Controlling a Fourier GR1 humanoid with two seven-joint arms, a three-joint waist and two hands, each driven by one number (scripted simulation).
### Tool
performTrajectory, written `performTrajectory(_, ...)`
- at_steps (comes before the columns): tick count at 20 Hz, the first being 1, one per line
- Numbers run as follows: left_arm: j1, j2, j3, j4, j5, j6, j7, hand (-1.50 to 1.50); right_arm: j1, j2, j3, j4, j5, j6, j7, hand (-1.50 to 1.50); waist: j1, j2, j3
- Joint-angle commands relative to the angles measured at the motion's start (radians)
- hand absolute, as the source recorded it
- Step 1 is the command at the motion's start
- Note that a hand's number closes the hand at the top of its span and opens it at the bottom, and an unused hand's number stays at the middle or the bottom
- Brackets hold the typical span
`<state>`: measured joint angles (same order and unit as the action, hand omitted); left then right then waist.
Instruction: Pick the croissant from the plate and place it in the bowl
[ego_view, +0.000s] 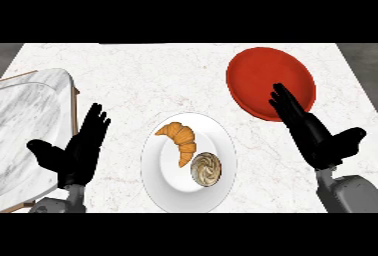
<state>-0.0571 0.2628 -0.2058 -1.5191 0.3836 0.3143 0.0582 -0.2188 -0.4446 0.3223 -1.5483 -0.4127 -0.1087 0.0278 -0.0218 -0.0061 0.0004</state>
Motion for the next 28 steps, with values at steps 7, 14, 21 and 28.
performTrajectory(7, -0.082, 0.012, -0.080, -0.012, -0.009, -0.131, 0.027, 0.00, -0.110, -0.188, 0.104, 0.025, 0.543, -0.203, 0.020, 1.50, -0.041, -0.018, -0.025)
performTrajectory(14, -0.079, 0.006, -0.113, -0.014, 0.012, -0.231, 0.020, 0.00, -0.077, 0.169, 0.381, -0.005, 0.771, -0.425, -0.083, -1.50, 0.026, 0.004, -0.002)
performTrajectory(21, -0.064, -0.001, -0.092, 0.008, 0.004, -0.213, 0.002, 0.00, -0.204, 0.116, 0.471, -0.027, 1.164, -0.293, 0.444, -1.50, -0.001, -0.011, -0.008)
performTrajectory(28, -0.110, -0.031, -0.098, -0.001, -0.021, -0.187, 0.010, 0.00, -0.359, 0.290, 0.516, -0.105, 1.220, 0.124, 0.925, -1.50, 0.008, -0.004, -0.005)
